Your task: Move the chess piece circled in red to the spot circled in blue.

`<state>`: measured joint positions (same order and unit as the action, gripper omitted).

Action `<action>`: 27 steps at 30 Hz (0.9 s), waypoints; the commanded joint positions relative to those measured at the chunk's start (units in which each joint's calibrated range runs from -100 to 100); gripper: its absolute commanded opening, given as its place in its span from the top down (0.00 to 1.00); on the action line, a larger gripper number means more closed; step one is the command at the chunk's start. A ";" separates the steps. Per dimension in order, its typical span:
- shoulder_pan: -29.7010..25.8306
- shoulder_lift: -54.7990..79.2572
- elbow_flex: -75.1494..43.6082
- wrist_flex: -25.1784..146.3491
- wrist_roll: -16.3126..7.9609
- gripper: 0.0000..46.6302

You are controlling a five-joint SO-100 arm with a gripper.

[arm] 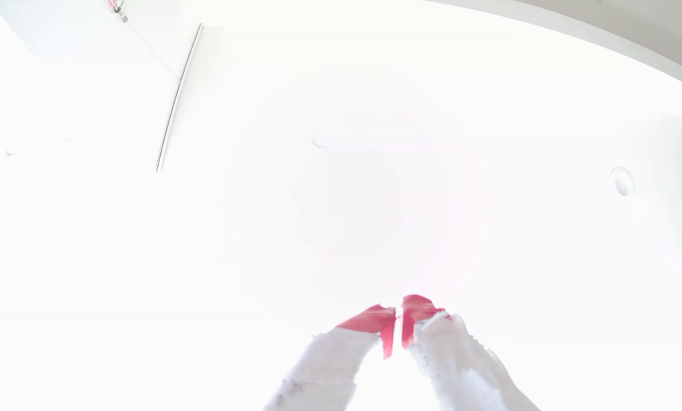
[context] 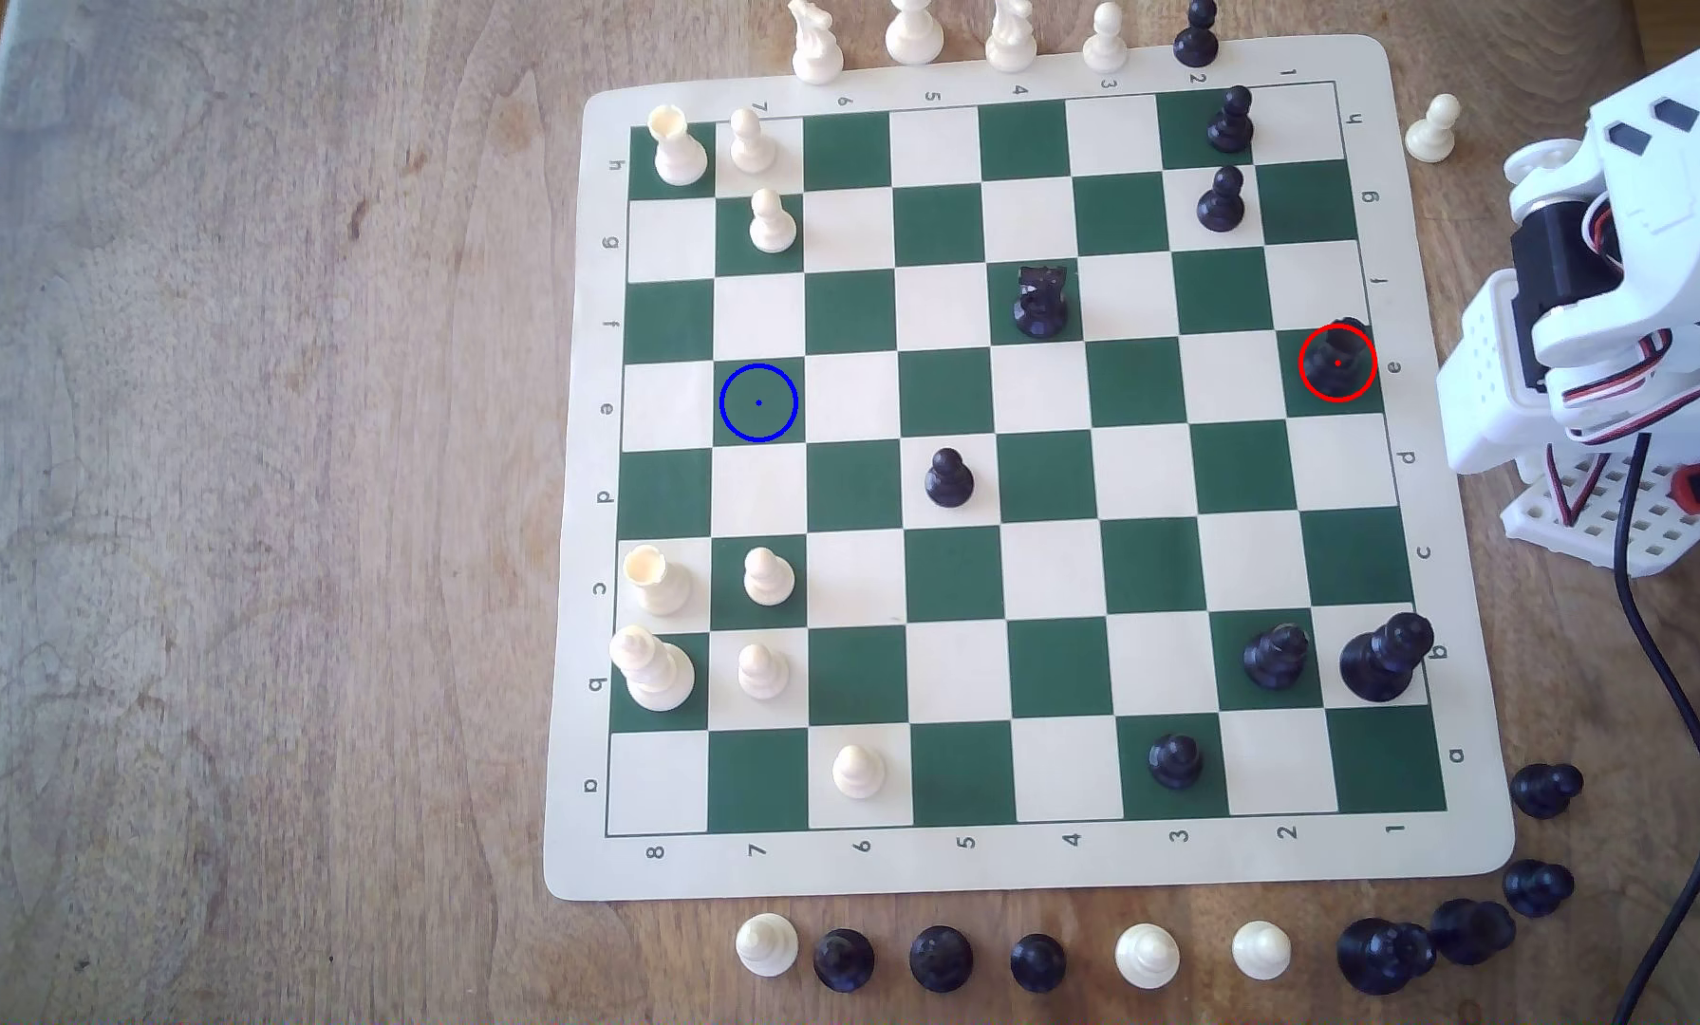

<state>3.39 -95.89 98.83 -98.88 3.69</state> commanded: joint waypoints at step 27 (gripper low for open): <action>-1.87 0.22 -23.30 112.07 -0.44 1.00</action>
<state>1.99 -95.89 87.53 -15.06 3.69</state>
